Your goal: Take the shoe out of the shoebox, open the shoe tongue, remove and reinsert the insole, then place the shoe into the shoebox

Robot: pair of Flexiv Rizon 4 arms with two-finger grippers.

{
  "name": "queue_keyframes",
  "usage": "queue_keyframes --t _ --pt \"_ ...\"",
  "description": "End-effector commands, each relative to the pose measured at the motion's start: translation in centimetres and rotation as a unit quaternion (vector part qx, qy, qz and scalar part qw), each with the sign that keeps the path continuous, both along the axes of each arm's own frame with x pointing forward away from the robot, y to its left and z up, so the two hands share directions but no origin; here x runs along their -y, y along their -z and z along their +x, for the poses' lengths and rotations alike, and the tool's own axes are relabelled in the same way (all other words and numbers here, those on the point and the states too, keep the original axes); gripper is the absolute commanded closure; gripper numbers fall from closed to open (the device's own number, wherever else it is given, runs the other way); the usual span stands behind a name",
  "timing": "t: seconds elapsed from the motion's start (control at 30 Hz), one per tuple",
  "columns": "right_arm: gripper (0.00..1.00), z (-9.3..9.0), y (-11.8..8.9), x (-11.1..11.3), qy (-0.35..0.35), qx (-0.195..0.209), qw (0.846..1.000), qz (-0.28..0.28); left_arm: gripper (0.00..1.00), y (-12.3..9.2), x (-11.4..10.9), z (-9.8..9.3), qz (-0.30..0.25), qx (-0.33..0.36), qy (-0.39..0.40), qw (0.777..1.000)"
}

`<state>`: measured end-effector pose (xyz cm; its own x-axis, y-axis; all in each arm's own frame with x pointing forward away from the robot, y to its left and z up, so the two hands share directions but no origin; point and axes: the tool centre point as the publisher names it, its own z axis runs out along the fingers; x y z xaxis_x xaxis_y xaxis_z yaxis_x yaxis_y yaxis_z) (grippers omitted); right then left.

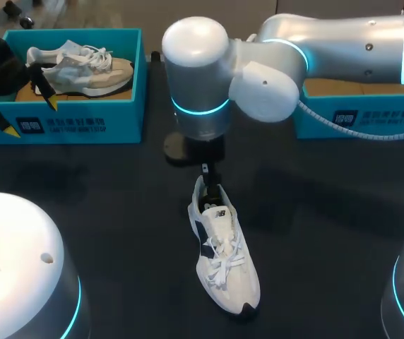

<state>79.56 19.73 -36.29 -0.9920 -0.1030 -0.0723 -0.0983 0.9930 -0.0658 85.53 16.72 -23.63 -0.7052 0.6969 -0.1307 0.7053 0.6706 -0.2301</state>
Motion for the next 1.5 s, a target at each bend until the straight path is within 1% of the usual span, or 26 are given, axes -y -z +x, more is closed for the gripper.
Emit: queue_keyframes --t 0.03,0.17,0.3,0.37,0.4,0.5,0.53,0.57,0.6,0.63,0.67,0.83,1.1,1.4,1.5 --pt "0.00 0.4 0.9 -0.1 -0.003 -0.006 1.000 0.005 0.00 0.0 0.0 -0.1 0.001 0.000 0.000 1.000" --pt "0.00 0.7 1.4 -0.5 0.000 -0.013 1.000 0.008 0.00 0.0 0.0 -0.1 0.001 0.000 0.000 1.000" --pt "0.05 0.8 1.7 -0.8 -0.002 -0.016 1.000 0.012 0.00 0.0 0.0 -0.1 0.001 0.000 0.000 1.000" --pt "0.10 0.7 1.8 -1.1 -0.001 -0.018 1.000 0.014 0.00 0.0 0.0 -0.1 0.001 0.000 0.000 1.000" --pt "0.11 0.7 1.9 -1.2 0.001 -0.019 1.000 0.013 0.00 0.0 0.0 -0.1 0.001 0.000 0.000 1.000" --pt "0.22 0.6 2.3 -1.6 0.002 -0.024 1.000 0.011 0.00 0.0 0.0 -0.1 0.001 0.000 0.000 1.000" --pt "0.33 0.6 2.5 -1.7 0.002 -0.025 1.000 0.010 0.00 0.0 0.0 -0.1 0.001 0.000 0.000 1.000" --pt "0.53 0.6 2.6 -1.7 0.003 -0.026 1.000 0.009 0.00 0.0 0.0 -0.1 0.001 0.000 0.000 1.000" --pt "0.56 0.6 2.6 -1.7 0.004 -0.027 1.000 0.009 0.00 0.0 0.0 -0.1 0.001 0.000 0.000 1.000" --pt "0.75 0.5 2.7 -1.7 0.006 -0.027 1.000 0.009 0.00 0.0 0.0 -0.1 0.001 0.000 0.000 1.000" --pt "1.00 0.4 2.7 -1.7 0.006 -0.027 1.000 0.009 0.00 0.0 0.0 -0.1 0.001 0.000 0.000 1.000" --pt "1.00 0.1 2.7 -1.5 0.012 -0.024 1.000 0.007 0.00 0.0 0.0 -0.1 0.001 0.000 0.000 1.000" --pt "1.00 0.1 1.0 -0.5 0.029 -0.009 0.999 0.011 0.00 0.0 0.0 -0.1 0.001 0.000 0.000 1.000" --pt "1.00 2.8 -5.5 3.4 0.059 0.015 0.998 0.001 0.00 0.0 0.0 -0.1 0.001 0.000 0.000 1.000" --pt "1.00 3.9 -8.8 5.0 0.064 0.032 0.997 -0.002 0.00 0.0 0.0 -0.1 0.001 0.000 0.000 1.000"
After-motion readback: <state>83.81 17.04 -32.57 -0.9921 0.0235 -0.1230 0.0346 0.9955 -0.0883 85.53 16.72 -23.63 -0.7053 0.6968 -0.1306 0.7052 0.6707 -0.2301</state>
